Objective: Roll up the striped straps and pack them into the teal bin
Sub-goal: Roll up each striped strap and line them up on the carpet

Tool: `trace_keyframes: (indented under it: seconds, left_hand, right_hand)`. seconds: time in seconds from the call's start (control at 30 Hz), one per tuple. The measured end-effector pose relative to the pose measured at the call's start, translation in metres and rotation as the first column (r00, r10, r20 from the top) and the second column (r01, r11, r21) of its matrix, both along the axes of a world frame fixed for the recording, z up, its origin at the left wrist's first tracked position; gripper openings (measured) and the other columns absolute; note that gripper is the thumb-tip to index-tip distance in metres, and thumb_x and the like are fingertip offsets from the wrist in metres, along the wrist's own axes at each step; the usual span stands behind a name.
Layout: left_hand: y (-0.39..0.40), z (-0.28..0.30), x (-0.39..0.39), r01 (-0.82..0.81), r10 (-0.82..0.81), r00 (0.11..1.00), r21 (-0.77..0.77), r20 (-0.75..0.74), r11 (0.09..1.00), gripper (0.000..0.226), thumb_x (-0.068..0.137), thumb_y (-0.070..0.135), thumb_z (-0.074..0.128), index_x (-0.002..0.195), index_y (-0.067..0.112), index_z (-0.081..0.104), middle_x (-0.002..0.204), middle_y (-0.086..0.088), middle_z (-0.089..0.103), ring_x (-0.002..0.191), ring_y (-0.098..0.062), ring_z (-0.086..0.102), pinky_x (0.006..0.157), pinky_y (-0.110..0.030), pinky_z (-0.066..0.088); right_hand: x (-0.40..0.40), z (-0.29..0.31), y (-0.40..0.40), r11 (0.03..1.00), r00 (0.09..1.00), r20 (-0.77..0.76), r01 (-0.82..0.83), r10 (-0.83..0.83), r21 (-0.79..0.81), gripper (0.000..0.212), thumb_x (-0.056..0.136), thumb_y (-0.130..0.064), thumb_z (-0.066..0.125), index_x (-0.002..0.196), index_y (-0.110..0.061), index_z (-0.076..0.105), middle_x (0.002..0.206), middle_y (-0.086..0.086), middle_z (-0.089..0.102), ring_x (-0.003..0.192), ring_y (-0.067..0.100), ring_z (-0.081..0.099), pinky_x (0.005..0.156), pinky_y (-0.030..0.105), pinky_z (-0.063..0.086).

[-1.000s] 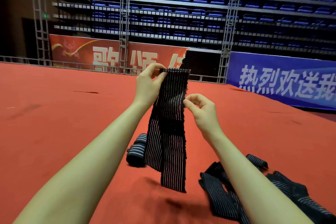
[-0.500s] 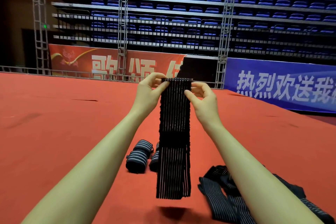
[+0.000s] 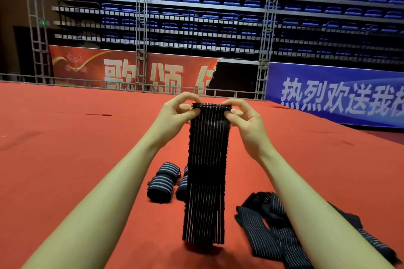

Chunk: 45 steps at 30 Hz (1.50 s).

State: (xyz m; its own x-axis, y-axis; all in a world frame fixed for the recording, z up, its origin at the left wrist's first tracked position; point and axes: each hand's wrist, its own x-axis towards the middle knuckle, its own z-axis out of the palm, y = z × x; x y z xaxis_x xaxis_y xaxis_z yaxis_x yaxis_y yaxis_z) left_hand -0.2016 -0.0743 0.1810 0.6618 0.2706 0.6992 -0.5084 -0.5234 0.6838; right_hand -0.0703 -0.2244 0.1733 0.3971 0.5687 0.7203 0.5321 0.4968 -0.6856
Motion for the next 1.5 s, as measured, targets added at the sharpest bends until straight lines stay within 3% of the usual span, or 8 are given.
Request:
trace_keyframes:
  seconds: [0.2,0.37,0.53,0.83,0.97,1.27,1.4,1.5]
  left_hand:
    - [-0.002,-0.026,0.006,0.168,-0.174,0.984,-0.121,-0.035,0.978,0.021,0.089,-0.005,0.054,0.091,0.013,0.066,0.074,0.003,0.068,0.064,-0.009,0.061,0.064,-0.018,0.047]
    - [0.007,-0.042,0.006,0.177,-0.180,0.983,-0.305,0.016,0.936,0.016,0.062,0.021,0.066,0.074,0.014,0.074,0.074,-0.002,0.070,0.069,-0.012,0.064,0.066,-0.020,0.050]
    - [0.006,-0.061,0.019,-0.013,0.002,0.999,-0.244,-0.047,0.970,0.016,0.078,0.001,0.072,0.090,0.012,0.070,0.079,0.006,0.070,0.077,-0.005,0.063,0.071,-0.016,0.048]
    - [0.020,-0.097,0.028,-0.028,-0.027,0.977,-0.250,-0.213,0.968,0.012,0.090,0.007,0.062,0.097,0.017,0.063,0.081,-0.005,0.071,0.074,-0.016,0.063,0.072,-0.030,0.049]
    - [0.027,-0.120,0.029,0.005,-0.095,0.958,-0.315,-0.272,0.949,0.016,0.092,0.004,0.059,0.095,0.019,0.062,0.084,-0.008,0.069,0.076,-0.022,0.058,0.073,-0.038,0.043]
    - [0.029,-0.147,0.020,-0.047,-0.053,0.928,-0.257,-0.368,0.965,0.017,0.082,0.003,0.062,0.090,0.016,0.068,0.079,0.006,0.070,0.076,-0.005,0.061,0.074,-0.015,0.045]
    - [0.027,-0.157,0.017,-0.125,0.027,0.935,-0.257,-0.353,0.958,0.009,0.082,0.018,0.072,0.086,0.026,0.075,0.081,-0.014,0.066,0.072,-0.018,0.054,0.069,-0.037,0.038]
    - [0.023,-0.158,0.016,-0.161,0.054,0.932,-0.277,-0.359,0.947,0.022,0.084,0.012,0.071,0.098,0.029,0.070,0.082,0.000,0.069,0.073,-0.017,0.057,0.068,-0.041,0.037]
  right_hand:
    - [0.012,-0.031,-0.003,0.982,0.953,-0.239,-0.189,0.184,0.002,0.024,0.078,-0.008,0.056,0.078,-0.025,0.074,0.084,-0.002,0.070,0.081,0.015,0.062,0.086,0.034,0.043]
    - [0.014,-0.047,0.011,0.989,0.966,-0.227,-0.140,0.124,-0.056,0.015,0.075,-0.018,0.058,0.077,-0.020,0.073,0.079,-0.001,0.066,0.081,0.022,0.052,0.084,0.041,0.031]
    - [0.024,-0.058,0.009,0.994,0.983,-0.174,-0.077,0.063,-0.075,0.016,0.074,-0.009,0.064,0.086,-0.018,0.068,0.077,-0.004,0.065,0.076,0.009,0.058,0.074,0.017,0.044]
    - [0.034,-0.094,0.022,0.980,0.984,-0.173,-0.001,-0.034,-0.198,0.023,0.090,0.004,0.057,0.097,-0.016,0.063,0.082,-0.006,0.068,0.080,0.006,0.063,0.074,0.015,0.047]
    - [0.037,-0.117,0.026,0.964,0.982,-0.185,-0.075,0.027,-0.255,0.018,0.090,-0.002,0.059,0.096,-0.019,0.059,0.079,-0.009,0.065,0.079,0.013,0.057,0.073,0.018,0.045]
    - [0.043,-0.151,0.032,0.938,0.917,-0.395,-0.191,0.065,-0.290,0.011,0.069,-0.024,0.065,0.078,-0.025,0.070,0.076,0.003,0.056,0.083,0.025,0.040,0.076,0.037,0.028]
    - [0.040,-0.160,0.032,0.944,0.920,-0.387,-0.181,0.063,-0.274,0.021,0.067,-0.019,0.073,0.086,-0.026,0.070,0.080,0.008,0.058,0.082,0.022,0.052,0.081,0.029,0.041]
    - [0.039,-0.161,0.030,0.949,0.911,-0.410,-0.173,0.051,-0.265,0.030,0.077,0.001,0.068,0.103,-0.014,0.064,0.092,0.005,0.067,0.089,0.014,0.063,0.084,0.022,0.048]
